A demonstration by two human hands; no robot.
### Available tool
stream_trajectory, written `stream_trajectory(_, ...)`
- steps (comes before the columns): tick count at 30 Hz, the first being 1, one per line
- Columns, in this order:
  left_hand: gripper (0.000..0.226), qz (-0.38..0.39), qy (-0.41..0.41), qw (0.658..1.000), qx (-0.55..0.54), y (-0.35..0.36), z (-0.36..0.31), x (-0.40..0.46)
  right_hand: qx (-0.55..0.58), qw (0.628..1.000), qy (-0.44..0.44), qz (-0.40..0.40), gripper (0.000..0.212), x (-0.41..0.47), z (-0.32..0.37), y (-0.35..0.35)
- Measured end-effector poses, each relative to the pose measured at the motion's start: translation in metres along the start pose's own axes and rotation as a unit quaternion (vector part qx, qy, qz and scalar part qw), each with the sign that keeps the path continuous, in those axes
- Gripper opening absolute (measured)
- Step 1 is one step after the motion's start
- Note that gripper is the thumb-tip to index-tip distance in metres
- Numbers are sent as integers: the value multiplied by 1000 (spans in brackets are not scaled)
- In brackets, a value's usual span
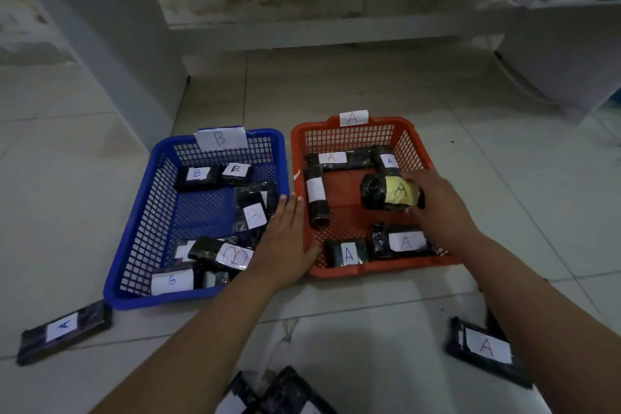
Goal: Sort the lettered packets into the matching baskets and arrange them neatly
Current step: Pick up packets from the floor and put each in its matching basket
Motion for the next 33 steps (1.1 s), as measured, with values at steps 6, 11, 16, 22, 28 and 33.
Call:
stream_trajectory(6,78,-34,-11,999,-30,6,-2,-4,11,997,-5,76,56,31,-11,33)
stream_trajectory(11,77,-33,-13,998,-46,6,-4,-3,-61,992,-20,108,35,51,-9,58)
stream_trajectory(16,78,-38,-15,999,-21,7,-4,-3,-20,992,-18,127,34,38,-11,76)
stream_trajectory(22,78,-36,-14,999,-19,5,-6,-6,-22,986,-3,166,43,39,-10,71)
stream_trajectory(28,73,-47,-12,998,-43,2,-5,-5,-49,981,61,180,43,21,18,57)
stream_trajectory(33,50,-137,-3,980,-144,-21,7,-34,67,997,-12,29,37,-29,72,63)
Point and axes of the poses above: each hand's wrist, its own x-axis towards the middle knuckle, its own y-axis out of the palm, z = x × y, the point moved 1 cm from there along x, towards the middle knuckle, and after that the axes turned 5 degrees about x, right-handed, at the moved point
